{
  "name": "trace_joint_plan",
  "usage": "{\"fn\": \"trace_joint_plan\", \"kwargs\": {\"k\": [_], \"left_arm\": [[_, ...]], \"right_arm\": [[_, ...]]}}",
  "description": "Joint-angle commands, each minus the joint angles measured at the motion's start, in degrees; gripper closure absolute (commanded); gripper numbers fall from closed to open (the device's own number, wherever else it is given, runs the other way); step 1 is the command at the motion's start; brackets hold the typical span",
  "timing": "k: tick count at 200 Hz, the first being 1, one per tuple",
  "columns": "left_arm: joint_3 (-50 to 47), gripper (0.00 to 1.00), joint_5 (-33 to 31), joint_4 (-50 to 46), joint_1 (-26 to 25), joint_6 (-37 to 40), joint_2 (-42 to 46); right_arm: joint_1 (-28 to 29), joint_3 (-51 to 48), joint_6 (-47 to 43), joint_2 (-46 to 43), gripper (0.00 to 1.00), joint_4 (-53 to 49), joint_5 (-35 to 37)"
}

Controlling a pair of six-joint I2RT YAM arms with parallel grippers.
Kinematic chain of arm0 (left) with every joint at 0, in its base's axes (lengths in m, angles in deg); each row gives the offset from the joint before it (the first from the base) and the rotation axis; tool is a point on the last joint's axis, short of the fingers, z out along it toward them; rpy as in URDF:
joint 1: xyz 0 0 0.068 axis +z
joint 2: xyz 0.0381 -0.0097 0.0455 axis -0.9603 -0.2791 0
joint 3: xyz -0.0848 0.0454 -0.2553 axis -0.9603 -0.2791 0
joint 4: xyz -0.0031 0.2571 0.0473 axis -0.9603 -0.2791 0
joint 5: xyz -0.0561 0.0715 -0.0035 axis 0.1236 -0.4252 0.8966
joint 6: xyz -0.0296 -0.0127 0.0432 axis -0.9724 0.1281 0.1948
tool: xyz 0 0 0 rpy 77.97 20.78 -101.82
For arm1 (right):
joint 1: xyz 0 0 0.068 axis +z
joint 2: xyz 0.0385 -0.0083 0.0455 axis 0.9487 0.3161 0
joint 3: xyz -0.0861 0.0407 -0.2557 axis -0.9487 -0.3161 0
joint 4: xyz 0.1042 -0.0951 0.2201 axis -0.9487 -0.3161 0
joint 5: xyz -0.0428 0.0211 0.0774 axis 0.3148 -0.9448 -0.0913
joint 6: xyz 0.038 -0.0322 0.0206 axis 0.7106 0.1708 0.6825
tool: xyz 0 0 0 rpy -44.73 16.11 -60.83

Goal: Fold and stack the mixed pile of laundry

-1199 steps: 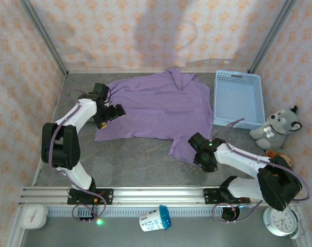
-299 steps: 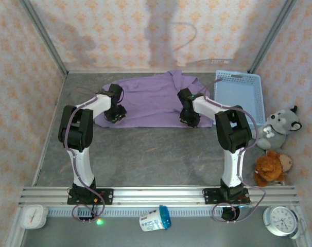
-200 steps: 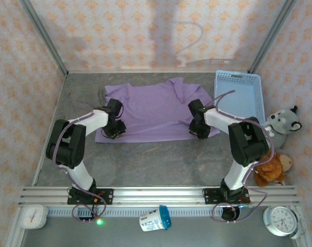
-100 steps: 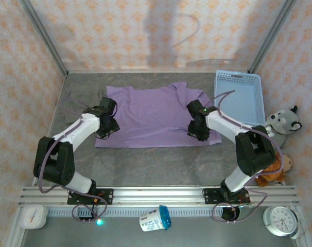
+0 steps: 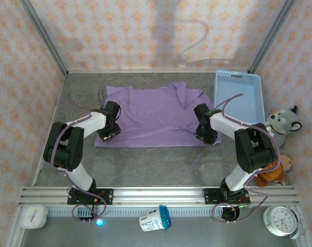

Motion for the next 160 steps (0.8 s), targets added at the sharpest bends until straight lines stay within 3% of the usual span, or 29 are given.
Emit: {"fn": "trace_joint_plan", "kwargs": {"k": [1,42,58,75,91,134,160], "left_arm": [[-6.24,0.54,-1.81,-3.48,0.71,-2.14,3.43],[-13.85,0.52,0.43,-5.26,0.66,-6.38,15.69],[-12.91,0.48,0.43,-6.24,0.67,-6.98,19.34],[-9.95,0.25,0.01,-7.13,0.62,-6.99,20.36],[-6.48,0.17,0.23,-7.64,0.62,-6.60,18.91],[-2.77,0.15,2.52,-5.27,0.63,-7.81,15.44],[-2.79,0.15,2.57,-4.90,0.62,-7.92,16.01]], "right_arm": [[-0.12,-5.11,2.47,-2.04,0.62,-3.51,2.10],[-0.12,-10.13,4.53,-11.49,0.62,-6.18,-1.40],[-0.03,-8.26,3.20,-15.59,0.57,-5.67,-4.53],[0.86,-5.36,2.82,-18.43,0.47,-3.72,-7.40],[1.73,-2.49,3.13,-18.20,0.43,-2.26,-9.69],[4.42,-1.20,6.13,-13.04,0.42,3.59,-11.97],[4.43,-2.31,7.50,-10.53,0.47,7.34,-10.42]]}}
